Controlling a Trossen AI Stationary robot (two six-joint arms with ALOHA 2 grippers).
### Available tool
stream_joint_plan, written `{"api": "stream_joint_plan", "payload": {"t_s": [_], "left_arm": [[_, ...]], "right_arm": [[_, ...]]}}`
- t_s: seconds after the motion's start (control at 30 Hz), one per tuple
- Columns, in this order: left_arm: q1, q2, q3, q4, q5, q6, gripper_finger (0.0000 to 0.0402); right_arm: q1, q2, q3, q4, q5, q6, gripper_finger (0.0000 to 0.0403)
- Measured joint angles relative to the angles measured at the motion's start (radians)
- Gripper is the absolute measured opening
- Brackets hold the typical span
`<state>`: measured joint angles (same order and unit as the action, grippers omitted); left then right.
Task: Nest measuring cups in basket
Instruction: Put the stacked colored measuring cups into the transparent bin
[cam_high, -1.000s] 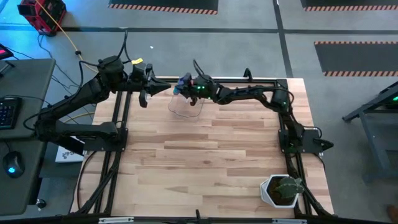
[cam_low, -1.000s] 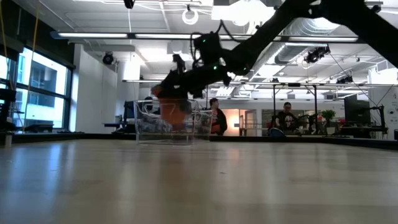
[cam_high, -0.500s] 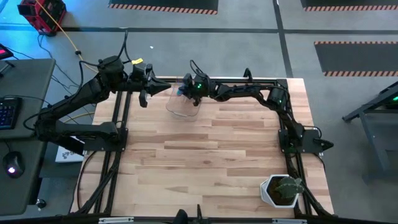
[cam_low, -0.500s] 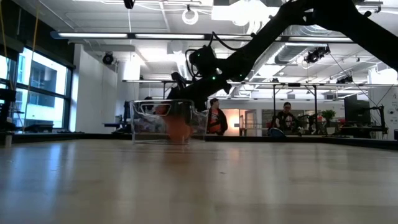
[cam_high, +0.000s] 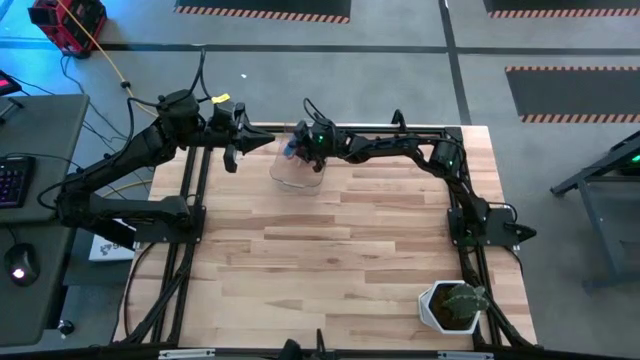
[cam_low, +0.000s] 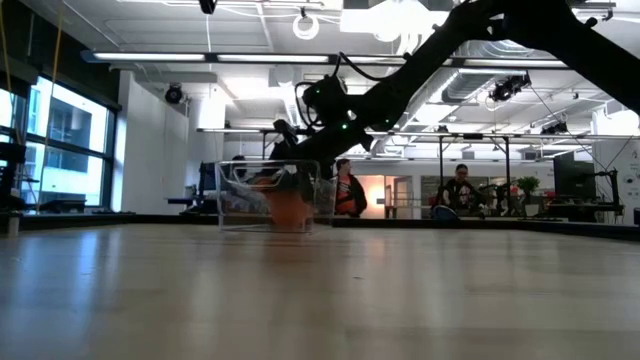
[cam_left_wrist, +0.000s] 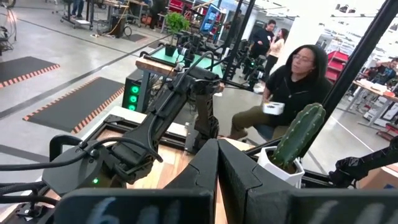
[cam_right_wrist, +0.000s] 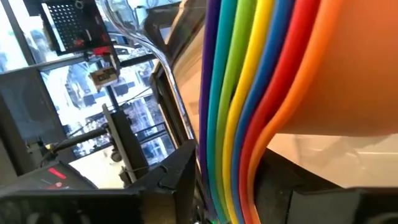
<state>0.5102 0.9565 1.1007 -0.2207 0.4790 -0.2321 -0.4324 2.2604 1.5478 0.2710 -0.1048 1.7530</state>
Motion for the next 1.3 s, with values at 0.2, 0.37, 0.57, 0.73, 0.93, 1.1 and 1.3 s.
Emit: {"api": "stream_joint_plan", "payload": {"t_s": [0.2,0.37,0.57,0.73,0.93,1.1,1.3], "left_arm": [[0.0,0.0,0.0,0.0,0.0,0.0,0.0],[0.0,0.0,0.0,0.0,0.0,0.0,0.0],[0.0,0.0,0.0,0.0,0.0,0.0,0.0],[0.0,0.0,0.0,0.0,0.0,0.0,0.0],[0.0,0.0,0.0,0.0,0.001,0.0,0.0],[0.0,0.0,0.0,-0.001,0.001,0.0,0.0],[0.0,0.0,0.0,-0.001,0.001,0.0,0.0]], "right_arm": [[0.0,-0.001,0.0,-0.001,-0.025,-0.03,0.0154],[0.0,-0.001,0.0,-0.002,-0.044,-0.01,0.0167],[0.001,-0.002,0.0,-0.009,-0.06,0.001,0.0167],[0.001,-0.003,0.0,-0.066,-0.071,-0.007,0.0167],[0.001,-0.003,0.0,-0.167,-0.068,-0.015,0.0167],[0.001,-0.003,0.0,-0.163,-0.07,-0.017,0.0167],[0.001,-0.003,0.0,-0.163,-0.071,-0.121,0.0167]]}}
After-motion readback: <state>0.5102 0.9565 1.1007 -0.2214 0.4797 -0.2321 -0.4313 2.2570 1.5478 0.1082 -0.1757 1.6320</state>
